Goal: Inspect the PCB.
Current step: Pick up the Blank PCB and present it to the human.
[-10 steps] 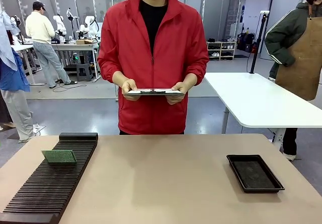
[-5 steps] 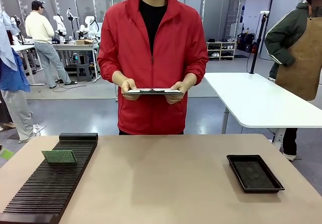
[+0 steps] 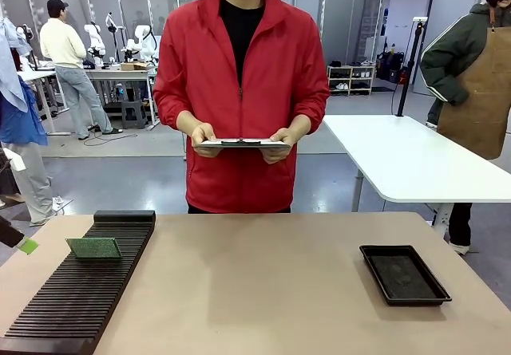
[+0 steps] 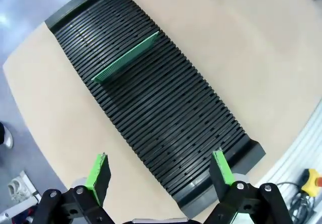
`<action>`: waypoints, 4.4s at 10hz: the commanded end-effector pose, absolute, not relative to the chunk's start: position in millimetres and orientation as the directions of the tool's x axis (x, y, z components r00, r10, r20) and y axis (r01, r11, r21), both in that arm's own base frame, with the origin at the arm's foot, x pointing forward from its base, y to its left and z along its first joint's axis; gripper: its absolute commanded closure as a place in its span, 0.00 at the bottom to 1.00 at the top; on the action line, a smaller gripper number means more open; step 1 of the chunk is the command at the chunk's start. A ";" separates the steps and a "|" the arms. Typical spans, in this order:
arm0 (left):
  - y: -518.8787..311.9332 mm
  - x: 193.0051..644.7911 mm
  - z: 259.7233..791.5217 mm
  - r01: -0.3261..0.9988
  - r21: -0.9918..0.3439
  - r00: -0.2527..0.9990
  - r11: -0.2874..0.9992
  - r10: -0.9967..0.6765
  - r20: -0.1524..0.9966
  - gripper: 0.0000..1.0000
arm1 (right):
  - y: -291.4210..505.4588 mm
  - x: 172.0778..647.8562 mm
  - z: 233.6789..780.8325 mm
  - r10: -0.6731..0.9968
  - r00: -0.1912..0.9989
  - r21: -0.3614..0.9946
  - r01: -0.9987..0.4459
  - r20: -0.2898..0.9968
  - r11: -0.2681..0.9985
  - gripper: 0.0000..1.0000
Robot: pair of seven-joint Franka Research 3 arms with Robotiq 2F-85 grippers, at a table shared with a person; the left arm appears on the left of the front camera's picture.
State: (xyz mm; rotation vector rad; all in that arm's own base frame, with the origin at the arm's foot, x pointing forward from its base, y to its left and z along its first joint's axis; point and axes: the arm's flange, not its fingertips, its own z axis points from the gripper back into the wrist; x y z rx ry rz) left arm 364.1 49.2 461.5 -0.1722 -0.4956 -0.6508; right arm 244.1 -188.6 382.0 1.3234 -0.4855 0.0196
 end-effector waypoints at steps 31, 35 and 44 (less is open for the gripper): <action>10.0 538.5 364.1 0.968 0.208 0.138 0.142 -0.990 0.037 0.59 | -188.8 243.5 383.8 -0.261 0.897 0.922 -0.293 0.356 0.251 0.00; 4.5 535.8 364.2 0.979 0.183 0.082 0.092 -0.995 0.061 1.00 | -188.8 243.5 383.8 -0.261 0.897 0.922 -0.293 0.356 0.251 0.00; 8.2 532.2 383.8 0.978 0.183 0.090 0.097 -0.995 0.043 1.00 | -188.8 243.5 383.8 -0.261 0.897 0.922 -0.293 0.356 0.251 0.00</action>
